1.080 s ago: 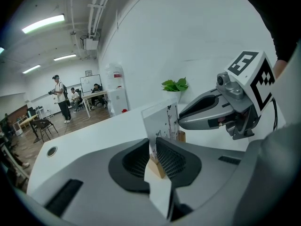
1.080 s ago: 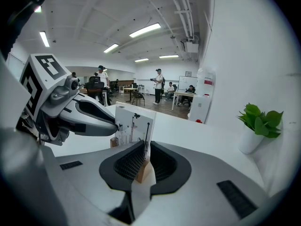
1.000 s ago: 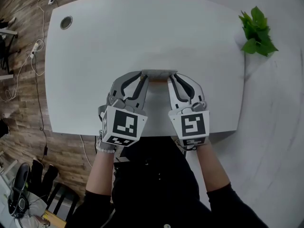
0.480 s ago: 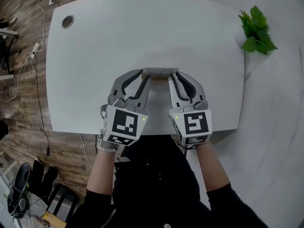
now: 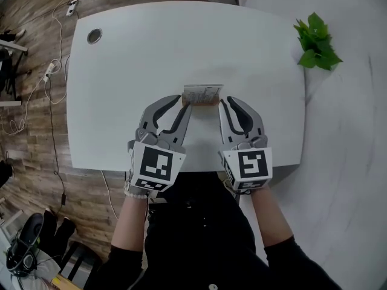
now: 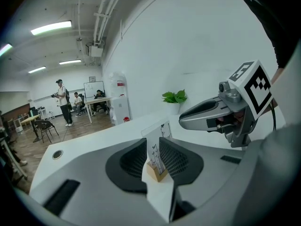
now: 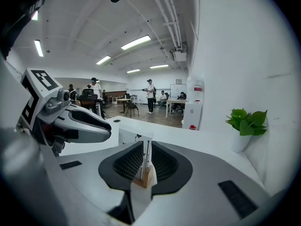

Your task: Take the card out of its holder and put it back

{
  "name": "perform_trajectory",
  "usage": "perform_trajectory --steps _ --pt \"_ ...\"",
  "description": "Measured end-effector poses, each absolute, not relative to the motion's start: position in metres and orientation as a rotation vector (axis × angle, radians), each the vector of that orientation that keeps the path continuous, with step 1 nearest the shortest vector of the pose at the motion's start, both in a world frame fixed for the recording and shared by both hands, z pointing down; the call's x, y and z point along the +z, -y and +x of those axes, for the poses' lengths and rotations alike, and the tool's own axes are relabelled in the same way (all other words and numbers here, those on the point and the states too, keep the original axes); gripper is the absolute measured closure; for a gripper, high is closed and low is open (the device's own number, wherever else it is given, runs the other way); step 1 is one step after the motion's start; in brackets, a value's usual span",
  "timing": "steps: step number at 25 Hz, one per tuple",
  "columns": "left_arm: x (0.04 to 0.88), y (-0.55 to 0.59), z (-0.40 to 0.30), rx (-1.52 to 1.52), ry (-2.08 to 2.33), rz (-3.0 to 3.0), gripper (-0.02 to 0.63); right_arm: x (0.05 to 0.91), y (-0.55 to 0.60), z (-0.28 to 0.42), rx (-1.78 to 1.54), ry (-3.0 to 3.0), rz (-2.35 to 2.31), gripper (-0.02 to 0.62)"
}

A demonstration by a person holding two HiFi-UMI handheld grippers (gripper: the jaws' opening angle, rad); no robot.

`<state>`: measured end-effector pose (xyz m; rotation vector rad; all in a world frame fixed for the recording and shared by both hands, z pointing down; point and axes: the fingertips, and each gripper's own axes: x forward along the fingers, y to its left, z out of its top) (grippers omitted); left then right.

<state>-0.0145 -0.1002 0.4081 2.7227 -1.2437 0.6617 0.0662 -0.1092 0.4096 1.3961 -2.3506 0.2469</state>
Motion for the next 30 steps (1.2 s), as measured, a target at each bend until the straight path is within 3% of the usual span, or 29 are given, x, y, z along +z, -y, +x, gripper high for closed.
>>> perform_trajectory --steps 4,10,30 --pt "0.381 0.095 -0.018 0.604 1.280 2.750 0.518 0.388 0.102 0.068 0.204 2.357 1.423 0.532" --pt "0.340 0.081 -0.016 0.542 1.290 2.811 0.578 0.350 0.090 0.063 0.099 2.386 1.421 0.545" --pt "0.254 0.050 -0.032 0.454 1.400 2.858 0.591 0.260 0.054 0.040 -0.090 2.513 1.324 0.548"
